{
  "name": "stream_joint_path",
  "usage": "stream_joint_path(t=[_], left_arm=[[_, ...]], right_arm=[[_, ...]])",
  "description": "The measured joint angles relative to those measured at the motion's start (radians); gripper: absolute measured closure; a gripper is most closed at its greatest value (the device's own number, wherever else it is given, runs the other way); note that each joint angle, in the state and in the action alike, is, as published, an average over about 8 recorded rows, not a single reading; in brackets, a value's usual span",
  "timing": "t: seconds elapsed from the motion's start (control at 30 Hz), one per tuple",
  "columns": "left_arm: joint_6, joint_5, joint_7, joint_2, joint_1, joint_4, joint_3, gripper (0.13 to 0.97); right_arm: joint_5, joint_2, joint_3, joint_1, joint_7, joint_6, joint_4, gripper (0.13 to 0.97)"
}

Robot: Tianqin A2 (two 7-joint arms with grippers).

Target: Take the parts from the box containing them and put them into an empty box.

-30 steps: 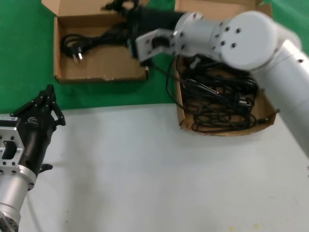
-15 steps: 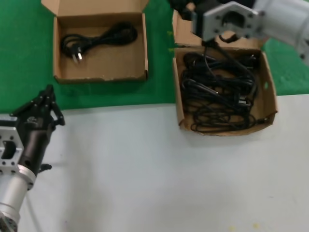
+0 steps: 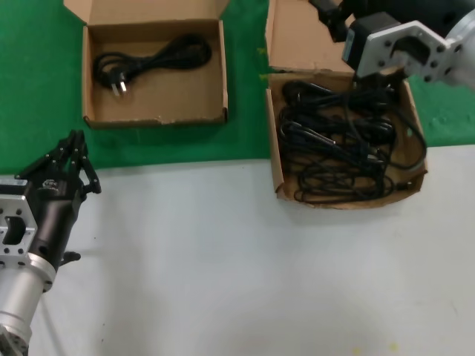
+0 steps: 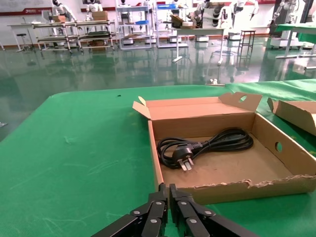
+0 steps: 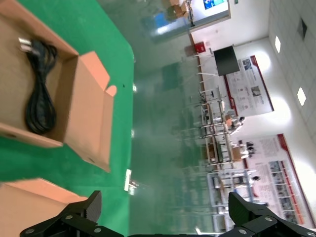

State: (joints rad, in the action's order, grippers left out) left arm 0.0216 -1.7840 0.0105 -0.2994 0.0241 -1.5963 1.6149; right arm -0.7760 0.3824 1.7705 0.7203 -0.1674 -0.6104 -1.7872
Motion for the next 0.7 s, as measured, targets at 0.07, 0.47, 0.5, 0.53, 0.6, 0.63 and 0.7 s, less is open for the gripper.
stream_joint_path(t=[0.07,0.47,0.5,0.53,0.6,0.63,0.7], left_arm=[[0.000,0.000,0.000,0.000,0.000,0.000,0.000,0.935],[-0.003,-0.002,-0.002,0.000,-0.004,-0.001,-0.002,0.830],[-0.004,-0.003,-0.002,0.000,-0.004,-0.001,-0.003,0.818],[-0.004,-0.003,-0.002,0.000,-0.004,-0.001,-0.003,0.818],[-0.004,-0.003,-0.002,0.000,-0.005,-0.001,-0.003,0.777],[-0.005,-0.004,-0.002,0.000,-0.005,-0.001,-0.003,0.756],[-0.005,-0.004,-0.003,0.000,-0.006,-0.001,-0.004,0.715]], right_arm=[[-0.013,-0.001,-0.002,-0.009,0.002,0.008,0.002,0.238],[-0.156,-0.013,-0.026,-0.109,0.025,0.093,0.029,0.141],[-0.170,-0.014,-0.028,-0.119,0.028,0.101,0.031,0.140],[-0.183,-0.015,-0.030,-0.129,0.030,0.109,0.034,0.138],[-0.211,-0.017,-0.035,-0.149,0.035,0.126,0.039,0.134],[-0.225,-0.018,-0.037,-0.158,0.037,0.134,0.041,0.133],[-0.253,-0.020,-0.042,-0.178,0.041,0.151,0.047,0.129]])
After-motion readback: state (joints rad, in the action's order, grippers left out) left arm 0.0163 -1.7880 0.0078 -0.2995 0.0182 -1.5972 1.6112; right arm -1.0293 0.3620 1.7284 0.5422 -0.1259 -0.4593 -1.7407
